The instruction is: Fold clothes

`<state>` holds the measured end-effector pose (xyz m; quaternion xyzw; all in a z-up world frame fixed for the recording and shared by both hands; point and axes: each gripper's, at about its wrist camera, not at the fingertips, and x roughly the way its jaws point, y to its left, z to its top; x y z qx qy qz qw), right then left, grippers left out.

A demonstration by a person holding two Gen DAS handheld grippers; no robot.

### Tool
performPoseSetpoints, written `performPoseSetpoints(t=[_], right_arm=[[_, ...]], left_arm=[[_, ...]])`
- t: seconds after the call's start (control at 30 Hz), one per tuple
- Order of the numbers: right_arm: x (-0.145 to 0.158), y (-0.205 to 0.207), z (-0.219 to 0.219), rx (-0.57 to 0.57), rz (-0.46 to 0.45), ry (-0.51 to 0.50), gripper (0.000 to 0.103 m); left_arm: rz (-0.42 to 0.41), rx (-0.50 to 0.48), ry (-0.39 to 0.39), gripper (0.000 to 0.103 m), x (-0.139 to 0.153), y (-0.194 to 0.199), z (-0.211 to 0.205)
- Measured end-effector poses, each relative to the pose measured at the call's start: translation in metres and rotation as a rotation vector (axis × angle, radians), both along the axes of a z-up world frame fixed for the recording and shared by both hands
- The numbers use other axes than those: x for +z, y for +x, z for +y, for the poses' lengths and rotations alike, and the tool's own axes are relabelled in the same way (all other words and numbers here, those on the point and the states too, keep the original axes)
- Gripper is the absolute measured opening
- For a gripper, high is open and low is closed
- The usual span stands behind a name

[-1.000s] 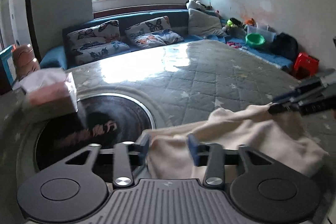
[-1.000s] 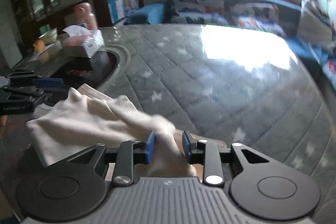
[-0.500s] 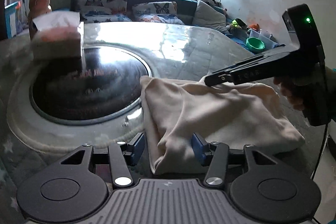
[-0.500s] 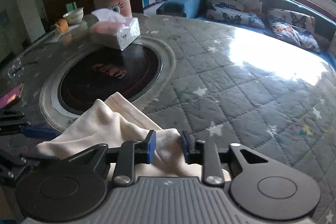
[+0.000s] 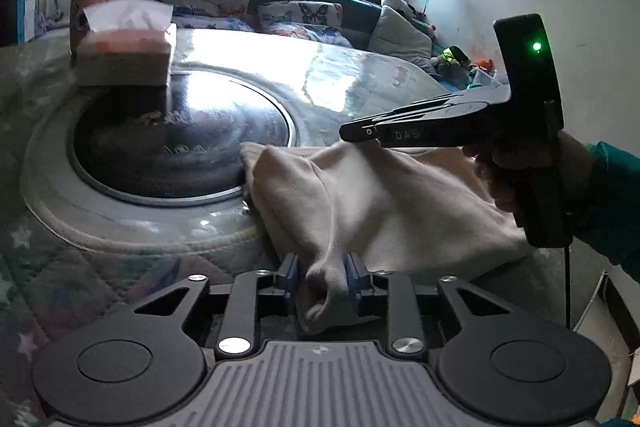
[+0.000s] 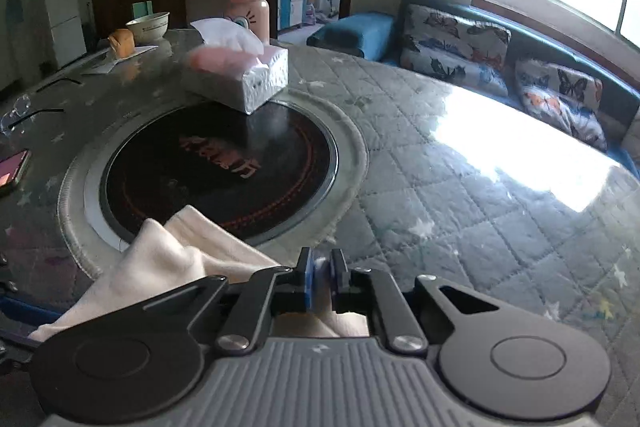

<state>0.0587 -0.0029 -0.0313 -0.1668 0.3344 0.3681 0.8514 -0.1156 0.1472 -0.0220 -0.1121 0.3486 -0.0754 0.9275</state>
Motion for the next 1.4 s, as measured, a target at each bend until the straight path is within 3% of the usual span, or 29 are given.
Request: performPoseSetpoints(t=[0.27, 0.43, 0.5, 0.67, 0.93, 1.0, 1.07, 1.27, 1.37, 1.4], right_arm=[[0.035, -0.03, -0.045, -0.018, -0.012, 0.063, 0.011], [0.021, -0.049, -0.078, -0.049, 0.02, 0.032, 0.013], [0.011, -0.051, -0.09, -0.078, 0.038, 0.022, 0.015], [0.001, -0.041, -0.115, -0.154, 0.075, 0.065, 0.017], [0.02, -0.017, -0.123, -0.154, 0.066, 0.138, 0.025], [0.025, -0.01, -0.125, -0.154, 0.064, 0.156, 0.037], [0.021, -0.002, -0.118, -0.143, 0.084, 0.132, 0.039], [0.003, 0.019, -0.098, -0.11, 0.157, 0.059, 0.038], [-0.002, 0.017, -0.091, -0.11, 0.145, 0.033, 0.014], [-0.002, 0.016, -0.09, -0.111, 0.13, 0.026, 0.012]], left_arm=[[-0.04, 0.033, 0.007, 0.031, 0.018, 0.016, 0.002], [-0.016, -0.035, 0.004, 0.031, 0.007, 0.05, -0.025], [-0.002, -0.051, 0.045, 0.031, -0.001, 0.062, -0.035], [0.001, 0.019, 0.165, 0.033, -0.015, 0.076, -0.035], [-0.014, 0.015, 0.154, 0.033, -0.002, 0.077, -0.038], [-0.033, -0.008, 0.147, 0.036, 0.004, 0.077, -0.046], [-0.042, -0.039, 0.137, 0.037, 0.008, 0.078, -0.054], [-0.053, -0.112, 0.13, 0.043, 0.005, 0.084, -0.08], [-0.041, -0.115, 0.125, 0.043, -0.001, 0.091, -0.084], [-0.035, -0.114, 0.122, 0.043, -0.003, 0.094, -0.084]])
